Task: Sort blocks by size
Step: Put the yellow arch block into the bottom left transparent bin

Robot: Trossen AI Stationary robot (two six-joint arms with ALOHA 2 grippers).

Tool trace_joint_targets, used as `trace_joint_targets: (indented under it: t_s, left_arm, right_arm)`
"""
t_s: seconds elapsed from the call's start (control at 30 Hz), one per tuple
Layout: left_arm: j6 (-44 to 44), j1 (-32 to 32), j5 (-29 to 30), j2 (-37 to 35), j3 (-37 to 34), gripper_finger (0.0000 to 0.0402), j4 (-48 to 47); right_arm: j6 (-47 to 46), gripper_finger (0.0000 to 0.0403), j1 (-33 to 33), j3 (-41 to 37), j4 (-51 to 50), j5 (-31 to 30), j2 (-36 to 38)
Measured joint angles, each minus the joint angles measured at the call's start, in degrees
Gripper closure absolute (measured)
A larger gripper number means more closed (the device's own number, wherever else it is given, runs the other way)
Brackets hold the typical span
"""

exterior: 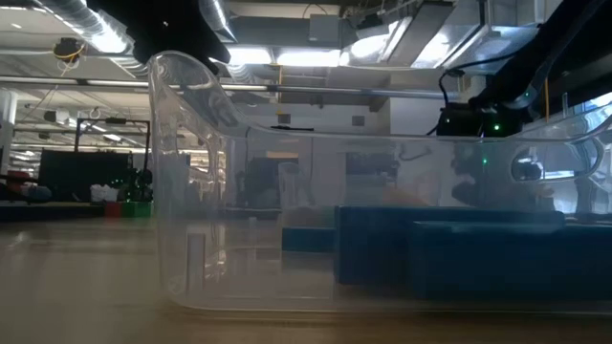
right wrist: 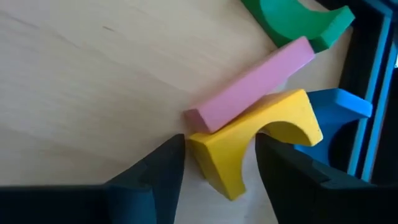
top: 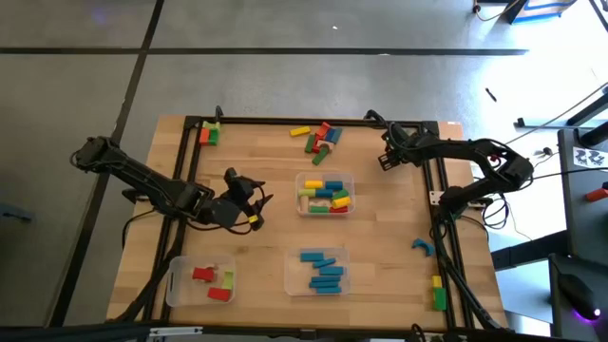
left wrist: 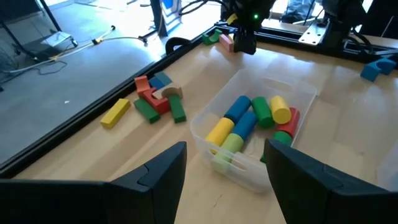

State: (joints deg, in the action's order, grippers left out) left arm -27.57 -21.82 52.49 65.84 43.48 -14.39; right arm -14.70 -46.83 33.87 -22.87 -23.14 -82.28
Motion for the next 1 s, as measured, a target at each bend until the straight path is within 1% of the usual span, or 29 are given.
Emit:
trace_joint_targets:
  t_s: [0.07, 0.13, 0.43, 0.57, 0.67, 0.8, 1.0]
  left_arm:
    - [0.78, -0.17, 0.00, 0.00, 0.00, 0.0192, -0.02]
    - [0.80, -0.26, 0.00, 0.00, 0.00, 0.0192, -0.04]
    - [2.42, -1.96, 0.02, 0.00, 0.00, 0.0192, -1.73]
    - [4.60, -4.58, 0.00, -0.02, 0.00, 0.0192, -1.80]
    - [6.52, -7.01, -0.04, -0.42, 0.00, 0.0192, -1.82]
    - [6.84, -10.46, -0.04, -1.74, 0.00, 0.0192, -1.79]
    - [6.53, -14.89, 0.00, -3.90, 0.00, 0.0192, -1.73]
  right_arm:
    - [0.00, 0.0214, 0.31, 0.00, -0.03, -0.22, -0.05]
    - [0.00, 0.0232, 0.45, 0.00, -0.01, -0.31, -0.05]
    - [0.70, 0.0355, 0.37, 0.10, -0.72, 0.02, 0.06]
    - [0.24, 0.0360, 1.58, 0.15, -1.46, 2.01, 0.15]
    - [-0.38, 0.0358, 4.74, 0.15, -2.59, 2.86, 0.62]
    - [-3.07, 0.0350, 10.24, -0.04, -4.77, 3.98, 2.59]
    - [-8.30, 0.0359, 20.46, 0.39, -7.10, 4.31, 8.30]
